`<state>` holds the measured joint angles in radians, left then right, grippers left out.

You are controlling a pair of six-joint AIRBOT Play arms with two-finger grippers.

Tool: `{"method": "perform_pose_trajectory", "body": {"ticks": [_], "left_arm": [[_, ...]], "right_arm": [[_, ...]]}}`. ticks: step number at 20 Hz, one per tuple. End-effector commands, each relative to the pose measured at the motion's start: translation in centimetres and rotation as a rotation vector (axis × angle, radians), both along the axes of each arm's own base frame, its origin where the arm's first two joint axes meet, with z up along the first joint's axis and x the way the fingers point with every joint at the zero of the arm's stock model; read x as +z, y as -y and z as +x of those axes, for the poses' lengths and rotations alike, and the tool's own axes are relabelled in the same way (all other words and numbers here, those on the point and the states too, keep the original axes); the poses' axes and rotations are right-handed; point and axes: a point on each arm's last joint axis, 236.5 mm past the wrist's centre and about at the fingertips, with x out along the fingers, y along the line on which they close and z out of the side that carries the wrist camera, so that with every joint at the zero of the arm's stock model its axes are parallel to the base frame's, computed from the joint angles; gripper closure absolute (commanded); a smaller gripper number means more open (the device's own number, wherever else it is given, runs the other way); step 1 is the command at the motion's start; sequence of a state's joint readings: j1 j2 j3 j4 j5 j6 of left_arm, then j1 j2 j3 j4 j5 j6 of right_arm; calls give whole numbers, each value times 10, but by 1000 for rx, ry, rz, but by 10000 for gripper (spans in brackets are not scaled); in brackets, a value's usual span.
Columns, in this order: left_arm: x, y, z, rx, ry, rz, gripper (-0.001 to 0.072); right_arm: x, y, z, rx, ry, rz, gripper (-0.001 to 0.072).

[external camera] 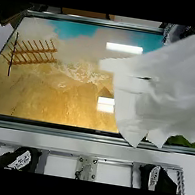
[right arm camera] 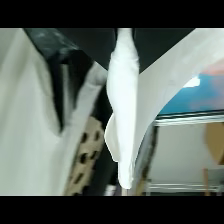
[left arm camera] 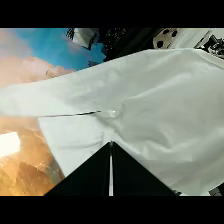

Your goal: Fold the clothes and pants, and hang the long-sleeved shirts on hangers.

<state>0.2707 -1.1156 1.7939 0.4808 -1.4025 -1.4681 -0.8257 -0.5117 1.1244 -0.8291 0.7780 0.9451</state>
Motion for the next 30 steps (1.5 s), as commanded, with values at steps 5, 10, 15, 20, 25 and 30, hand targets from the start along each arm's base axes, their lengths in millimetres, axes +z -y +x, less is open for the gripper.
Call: {"method": "perform_pose_trajectory", "body": {"ticks": [5, 10, 15, 20, 25, 30], "left_arm": [[-23, 13, 2, -10, -11, 127, 691], [-41, 43, 4, -41, 10, 246, 691], [-62, 81, 6, -146, -30, 251, 691], [-85, 105, 12, -214, -82, 257, 690], [-94, 108, 17, -221, -103, 258, 691], [-105, 98, 14, -225, -141, 301, 690]], "right_arm": [[45, 86, -53, -406, 65, -93, 704], [107, 103, -54, -458, 153, -185, 703], [180, 100, -70, -506, 311, -330, 703], [206, 105, -78, -553, 379, -425, 703], [210, 112, -75, -562, 407, -440, 704], [215, 121, -89, -618, 408, -475, 703]]}}
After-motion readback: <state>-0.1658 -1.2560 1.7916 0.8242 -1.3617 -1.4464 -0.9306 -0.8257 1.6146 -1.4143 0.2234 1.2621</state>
